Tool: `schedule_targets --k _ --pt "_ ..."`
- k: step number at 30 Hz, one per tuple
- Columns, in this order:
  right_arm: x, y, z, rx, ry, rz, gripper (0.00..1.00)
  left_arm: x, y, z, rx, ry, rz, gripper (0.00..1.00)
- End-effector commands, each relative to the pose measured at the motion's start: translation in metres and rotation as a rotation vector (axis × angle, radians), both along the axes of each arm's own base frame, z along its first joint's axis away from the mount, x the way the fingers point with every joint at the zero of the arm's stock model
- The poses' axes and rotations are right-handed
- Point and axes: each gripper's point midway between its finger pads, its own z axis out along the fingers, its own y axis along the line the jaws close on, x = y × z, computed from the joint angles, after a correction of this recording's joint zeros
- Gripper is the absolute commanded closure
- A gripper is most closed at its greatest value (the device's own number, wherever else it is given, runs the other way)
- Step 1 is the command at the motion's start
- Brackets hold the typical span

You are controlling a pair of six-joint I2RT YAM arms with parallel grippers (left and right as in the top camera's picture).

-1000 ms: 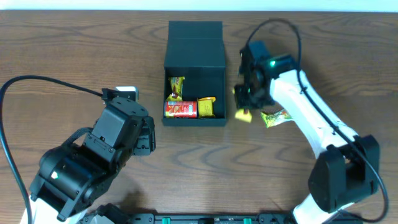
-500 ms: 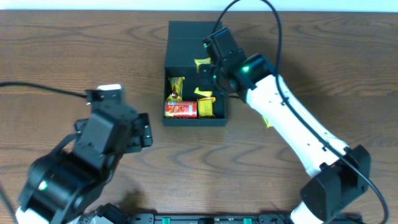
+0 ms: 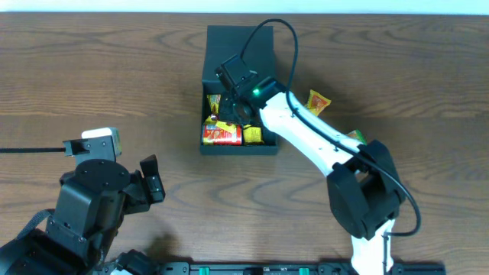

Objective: Pack container
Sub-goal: 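Lift the yellow packet and carry it into the box, then open the right gripper in the box and raise it out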

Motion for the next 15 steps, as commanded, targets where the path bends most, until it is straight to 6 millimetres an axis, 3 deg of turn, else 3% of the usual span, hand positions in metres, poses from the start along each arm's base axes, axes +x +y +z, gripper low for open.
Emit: schedule_targets --k 1,15 --pt "0.006 0.002 0.002 -0.004 -0.026 -0.046 0.98 -0.002 0.001 -0.002 -0.008 0.009 0.011 0.05" --pt "0.021 -0.006 0.002 -0.092 -0.123 0.019 0.98 -0.002 0.001 -0.003 -0.007 0.012 0.011 0.05"
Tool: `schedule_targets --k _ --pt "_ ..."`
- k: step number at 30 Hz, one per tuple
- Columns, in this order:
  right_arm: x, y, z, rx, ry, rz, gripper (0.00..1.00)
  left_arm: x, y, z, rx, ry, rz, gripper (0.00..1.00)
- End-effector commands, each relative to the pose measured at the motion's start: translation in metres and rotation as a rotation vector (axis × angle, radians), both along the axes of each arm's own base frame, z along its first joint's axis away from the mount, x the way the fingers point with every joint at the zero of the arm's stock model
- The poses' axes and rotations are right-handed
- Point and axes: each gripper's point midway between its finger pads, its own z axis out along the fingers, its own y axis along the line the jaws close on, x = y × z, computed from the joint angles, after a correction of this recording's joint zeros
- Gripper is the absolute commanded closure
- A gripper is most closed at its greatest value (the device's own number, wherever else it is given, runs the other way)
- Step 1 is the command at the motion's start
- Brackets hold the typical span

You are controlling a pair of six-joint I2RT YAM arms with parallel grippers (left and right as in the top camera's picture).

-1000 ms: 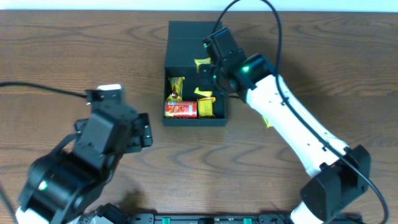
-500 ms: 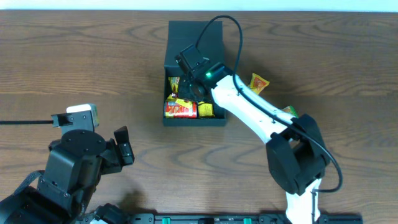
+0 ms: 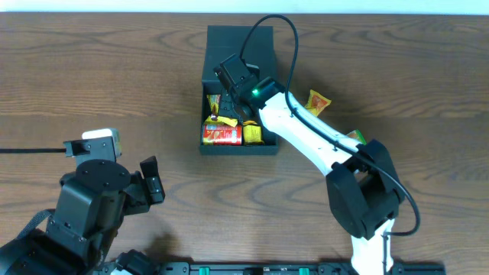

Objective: Pack container
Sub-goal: 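Open the right gripper in the box and raise it out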

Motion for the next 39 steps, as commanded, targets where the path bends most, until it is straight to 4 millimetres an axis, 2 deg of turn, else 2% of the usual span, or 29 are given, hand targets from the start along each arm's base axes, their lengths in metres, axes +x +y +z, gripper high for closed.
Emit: schedule_targets --k 1,13,20,21,25,27,31,34,36,39 --pt "0.003 0.000 -0.005 -0.053 -0.027 0.045 0.98 -0.001 0.001 -0.002 -0.009 0.005 0.012 0.05" --pt "0.000 0.001 -0.035 -0.099 0.017 0.084 0.98 -0.001 0.001 -0.002 -0.009 0.005 0.012 0.04" --pt "0.002 0.004 -0.034 -0.088 0.005 0.082 0.98 -0.001 0.001 -0.002 -0.009 0.006 0.012 0.05" --pt "0.003 0.004 -0.034 -0.086 0.002 0.082 0.97 -0.001 0.001 -0.002 -0.009 0.006 0.012 0.04" --pt "0.005 0.010 -0.032 -0.061 -0.007 0.089 0.69 -0.001 0.001 -0.002 -0.008 0.006 0.012 0.05" --pt "0.004 0.012 -0.031 -0.050 -0.006 0.093 0.67 -0.001 0.001 -0.002 -0.008 0.006 0.012 0.05" --pt "0.005 0.013 -0.030 -0.044 -0.006 0.096 0.69 -0.002 0.002 -0.003 -0.004 0.013 0.012 0.04" --pt "0.007 0.025 -0.016 0.009 -0.008 0.152 0.69 -0.004 0.003 -0.004 0.004 0.020 0.015 0.05" --pt "0.010 0.031 0.003 0.039 -0.016 0.185 0.70 -0.004 0.004 -0.005 0.006 0.024 0.015 0.04" --pt "0.013 0.026 0.043 0.025 -0.044 0.217 0.70 -0.004 0.004 -0.005 0.006 0.024 0.015 0.04"
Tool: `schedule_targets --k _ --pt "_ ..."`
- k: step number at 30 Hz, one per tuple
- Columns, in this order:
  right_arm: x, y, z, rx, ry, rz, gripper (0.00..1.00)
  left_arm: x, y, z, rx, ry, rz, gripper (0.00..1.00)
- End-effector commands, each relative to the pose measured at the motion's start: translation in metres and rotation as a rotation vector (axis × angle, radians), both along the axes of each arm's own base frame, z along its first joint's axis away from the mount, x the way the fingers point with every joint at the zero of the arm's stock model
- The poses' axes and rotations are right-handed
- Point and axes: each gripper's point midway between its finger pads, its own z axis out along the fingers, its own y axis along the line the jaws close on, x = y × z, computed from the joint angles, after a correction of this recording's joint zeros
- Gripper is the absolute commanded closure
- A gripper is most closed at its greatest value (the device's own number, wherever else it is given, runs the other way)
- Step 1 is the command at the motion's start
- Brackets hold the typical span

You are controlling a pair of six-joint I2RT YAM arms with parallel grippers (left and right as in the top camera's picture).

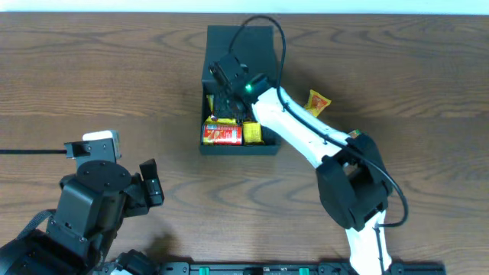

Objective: Pack container
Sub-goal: 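Open the right gripper in the box and raise it out, then grasp the yellow peanut snack packet right of the box with right gripper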

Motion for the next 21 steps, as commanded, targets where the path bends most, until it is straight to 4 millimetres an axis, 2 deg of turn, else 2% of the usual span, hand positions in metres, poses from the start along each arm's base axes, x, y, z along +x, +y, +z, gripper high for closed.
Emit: schedule_targets --k 1,5,8,9,12,15,17,21 --pt "0.012 0.001 0.061 0.035 -0.089 0.066 0.70 -0.001 0.002 -0.001 -0.006 0.004 0.015 0.05" --pt "0.018 -0.046 0.126 -0.047 -0.173 -0.001 0.64 -0.001 0.002 -0.001 -0.006 0.004 0.015 0.04" --pt "0.019 -0.088 0.150 -0.098 -0.200 -0.048 0.61 -0.001 0.002 -0.001 -0.006 0.004 0.015 0.05" --pt "0.018 -0.109 0.155 -0.117 -0.186 -0.068 0.62 -0.001 0.002 -0.001 -0.006 0.004 0.015 0.05" --pt "0.010 -0.164 0.149 -0.176 -0.086 -0.148 0.64 -0.001 0.002 -0.001 -0.006 0.004 0.015 0.05" --pt "0.001 -0.202 0.138 -0.213 0.009 -0.212 0.65 -0.001 0.002 -0.001 -0.006 0.003 0.015 0.04" --pt "-0.001 -0.221 0.126 -0.230 0.055 -0.249 0.64 -0.001 0.002 -0.001 -0.007 0.004 0.015 0.05" --pt "-0.006 -0.239 0.102 -0.237 0.123 -0.286 0.58 -0.001 0.002 -0.001 -0.007 0.004 0.015 0.05"
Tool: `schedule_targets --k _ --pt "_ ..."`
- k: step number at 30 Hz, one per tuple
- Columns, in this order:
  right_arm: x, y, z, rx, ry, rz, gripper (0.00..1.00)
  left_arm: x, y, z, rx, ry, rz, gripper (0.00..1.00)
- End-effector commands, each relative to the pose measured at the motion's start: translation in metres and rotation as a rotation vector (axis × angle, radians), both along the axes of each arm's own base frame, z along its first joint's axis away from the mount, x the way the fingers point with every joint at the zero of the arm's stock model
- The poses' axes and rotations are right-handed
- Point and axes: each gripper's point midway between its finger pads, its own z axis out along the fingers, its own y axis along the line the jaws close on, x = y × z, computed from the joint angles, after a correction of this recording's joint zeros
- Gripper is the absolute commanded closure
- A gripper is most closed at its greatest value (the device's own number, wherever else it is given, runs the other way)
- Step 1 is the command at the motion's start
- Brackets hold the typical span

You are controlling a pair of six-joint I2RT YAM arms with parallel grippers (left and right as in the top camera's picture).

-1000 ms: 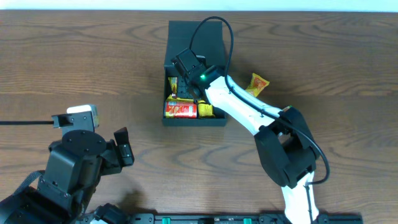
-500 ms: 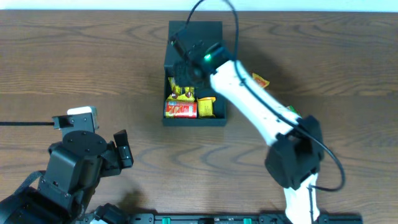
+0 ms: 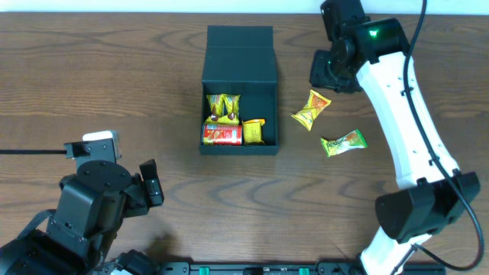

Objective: Pack container
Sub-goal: 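Grasp the yellow peanut snack packet right of the box with right gripper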

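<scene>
The black container (image 3: 269, 114) stands open at mid-table with its lid (image 3: 238, 50) folded back. Inside lie a yellow-green packet (image 3: 223, 105), a red packet (image 3: 221, 134) and a small yellow packet (image 3: 254, 131). Two packets lie on the table to its right, a yellow-orange one (image 3: 311, 108) and a green one (image 3: 344, 142). My right gripper (image 3: 322, 74) hangs open and empty above the table, just up and right of the yellow-orange packet. My left gripper (image 3: 152, 182) rests open at the lower left, far from the box.
The left arm's bulky base (image 3: 84, 206) fills the lower left corner. The right arm (image 3: 405, 114) runs down the right side to its base at the front edge. A white strip borders the table's far edge (image 3: 153, 6).
My right gripper was down inside the container over the packets; now it is out, up and to the right beside the box. A yellow-green packet shows uncovered in the box's back part.
The right gripper stood inside the container at all three earlier moments, shifting slightly toward its back left. It now hangs empty outside the box, and a yellow-green packet lies where it was. The left arm has not moved.
</scene>
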Motion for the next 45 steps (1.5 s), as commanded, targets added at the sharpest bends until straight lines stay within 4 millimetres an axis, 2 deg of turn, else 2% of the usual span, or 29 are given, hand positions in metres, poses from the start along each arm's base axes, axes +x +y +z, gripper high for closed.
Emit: schedule_targets --k 1,5,12,23,33,34,36,38,39,41,45 --pt "-0.005 -0.008 -0.024 -0.009 0.060 -0.015 0.57 -0.001 0.001 -0.001 -0.008 0.002 0.014 0.04" --pt "-0.016 -0.014 -0.067 -0.002 0.136 -0.093 0.57 -0.001 0.001 -0.001 -0.008 0.002 0.014 0.05" --pt "-0.018 0.005 -0.125 0.107 0.141 -0.138 0.55 -0.001 0.002 -0.002 -0.006 0.004 0.014 0.05" --pt "-0.010 0.007 -0.158 0.143 0.118 -0.283 0.56 -0.001 0.002 -0.002 -0.006 0.005 0.014 0.04" --pt "-0.004 0.010 -0.187 0.143 0.149 -0.290 0.56 -0.001 0.002 -0.002 -0.005 0.005 0.014 0.05" --pt "-0.003 0.010 -0.189 0.143 0.149 -0.290 0.57 -0.001 0.002 -0.002 -0.005 0.005 0.014 0.05" --pt "-0.002 0.010 -0.191 0.144 0.148 -0.290 0.71 -0.001 0.002 -0.002 -0.005 0.006 0.014 0.04" --pt "-0.002 0.011 -0.193 0.143 0.150 -0.290 0.88 -0.002 0.002 -0.003 -0.002 0.010 0.014 0.05" --pt "-0.002 0.010 -0.193 0.143 0.150 -0.290 0.92 -0.002 0.003 -0.003 -0.001 0.012 0.015 0.05" --pt "-0.001 0.010 -0.193 0.143 0.147 -0.290 0.98 -0.003 0.003 -0.003 0.001 0.015 0.014 0.05" --pt "-0.001 0.011 -0.193 0.144 0.147 -0.289 0.99 -0.003 0.003 -0.004 0.001 0.016 0.014 0.05"
